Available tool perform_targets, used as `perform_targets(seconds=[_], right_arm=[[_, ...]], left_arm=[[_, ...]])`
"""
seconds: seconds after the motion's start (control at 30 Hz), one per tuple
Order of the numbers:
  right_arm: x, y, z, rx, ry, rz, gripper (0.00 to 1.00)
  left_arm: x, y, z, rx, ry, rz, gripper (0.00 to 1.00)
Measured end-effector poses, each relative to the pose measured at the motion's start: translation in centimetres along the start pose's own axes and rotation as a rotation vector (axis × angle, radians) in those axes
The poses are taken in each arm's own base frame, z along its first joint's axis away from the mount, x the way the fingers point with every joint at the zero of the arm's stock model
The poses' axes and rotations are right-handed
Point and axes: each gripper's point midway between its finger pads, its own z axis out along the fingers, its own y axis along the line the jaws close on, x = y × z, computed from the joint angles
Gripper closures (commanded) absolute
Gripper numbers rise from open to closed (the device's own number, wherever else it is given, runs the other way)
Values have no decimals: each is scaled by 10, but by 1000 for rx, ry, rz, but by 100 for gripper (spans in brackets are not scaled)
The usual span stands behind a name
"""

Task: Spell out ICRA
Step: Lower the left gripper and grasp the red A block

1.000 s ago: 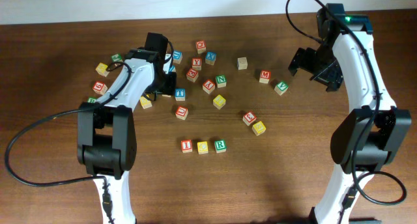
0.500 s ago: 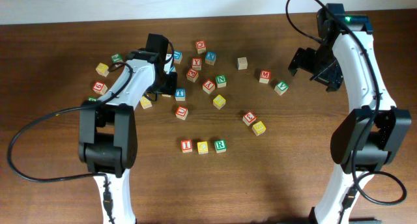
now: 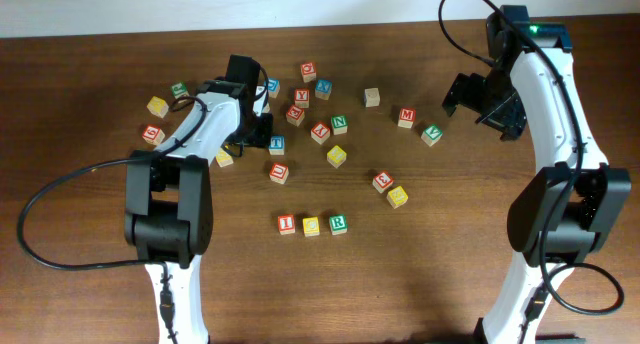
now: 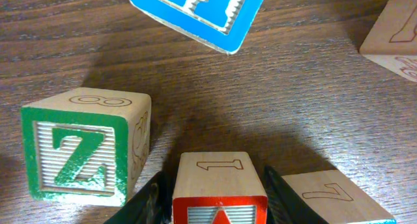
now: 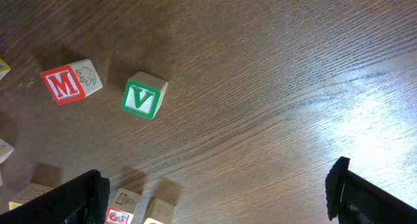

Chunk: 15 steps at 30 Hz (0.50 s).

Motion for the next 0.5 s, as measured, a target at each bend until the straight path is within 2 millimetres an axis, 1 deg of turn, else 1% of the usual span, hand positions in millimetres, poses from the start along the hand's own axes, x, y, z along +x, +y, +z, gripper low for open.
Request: perform_targets(seconds=[0.27,0.4,0.5], right_arm=[[0,0,0,0,0,0,2],[0,0,0,0,-1,1,2],[0,0,0,0,-1,0,2]], left_arm=[[1,0,0,0,3,0,71],[6,0,-2,-2,32,0,71],[4,0,-6,-3,46,-1,73]])
